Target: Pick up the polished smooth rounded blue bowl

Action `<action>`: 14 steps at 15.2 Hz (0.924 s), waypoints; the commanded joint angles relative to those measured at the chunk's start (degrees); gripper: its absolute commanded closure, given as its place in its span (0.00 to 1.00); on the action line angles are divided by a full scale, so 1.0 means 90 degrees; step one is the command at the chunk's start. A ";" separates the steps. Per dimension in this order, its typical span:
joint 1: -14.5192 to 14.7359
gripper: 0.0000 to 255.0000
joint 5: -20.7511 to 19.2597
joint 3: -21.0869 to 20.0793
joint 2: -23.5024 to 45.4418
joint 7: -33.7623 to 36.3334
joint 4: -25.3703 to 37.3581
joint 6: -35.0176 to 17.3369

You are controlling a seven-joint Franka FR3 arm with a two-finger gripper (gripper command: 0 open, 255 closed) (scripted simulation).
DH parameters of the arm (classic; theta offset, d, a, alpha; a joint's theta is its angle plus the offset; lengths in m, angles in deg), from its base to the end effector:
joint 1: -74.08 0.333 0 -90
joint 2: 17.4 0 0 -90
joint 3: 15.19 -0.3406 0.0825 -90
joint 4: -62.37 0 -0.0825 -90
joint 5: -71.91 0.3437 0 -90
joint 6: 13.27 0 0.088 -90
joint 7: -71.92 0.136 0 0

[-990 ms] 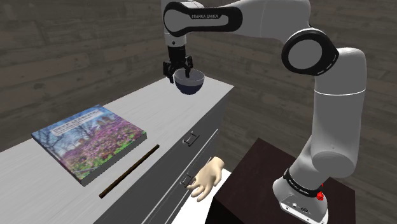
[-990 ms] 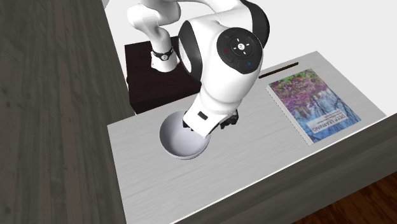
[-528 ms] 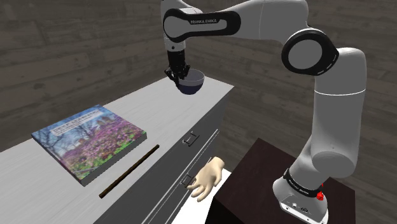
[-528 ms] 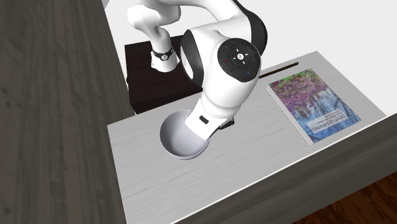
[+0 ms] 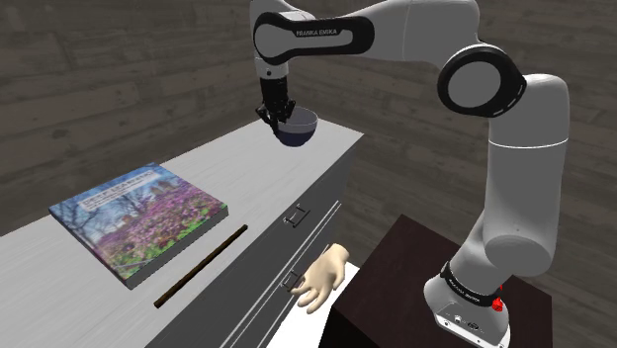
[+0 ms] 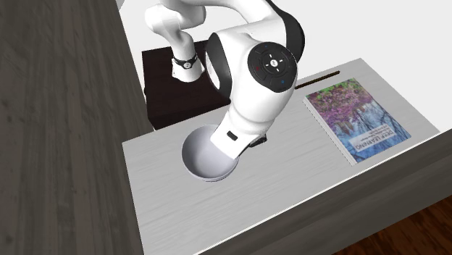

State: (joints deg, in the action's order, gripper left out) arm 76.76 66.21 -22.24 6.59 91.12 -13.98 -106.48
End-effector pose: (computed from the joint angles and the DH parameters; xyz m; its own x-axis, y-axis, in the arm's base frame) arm 0.6321 0.0806 0.4858 0.9815 -0.1639 -0.0987 -0.1557 -0.9841 0.0852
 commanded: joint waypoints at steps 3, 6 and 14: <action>0.0008 1.00 -0.0001 0.0002 0.0029 -0.0024 0.0341 0.0314; 0.0023 1.00 -0.0005 0.0001 0.0075 -0.0038 0.0668 0.0595; 0.0084 1.00 -0.0035 0.0004 0.0325 -0.0079 0.1753 0.1429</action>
State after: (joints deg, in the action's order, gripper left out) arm 77.46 65.94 -22.21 9.24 90.48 0.53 -94.61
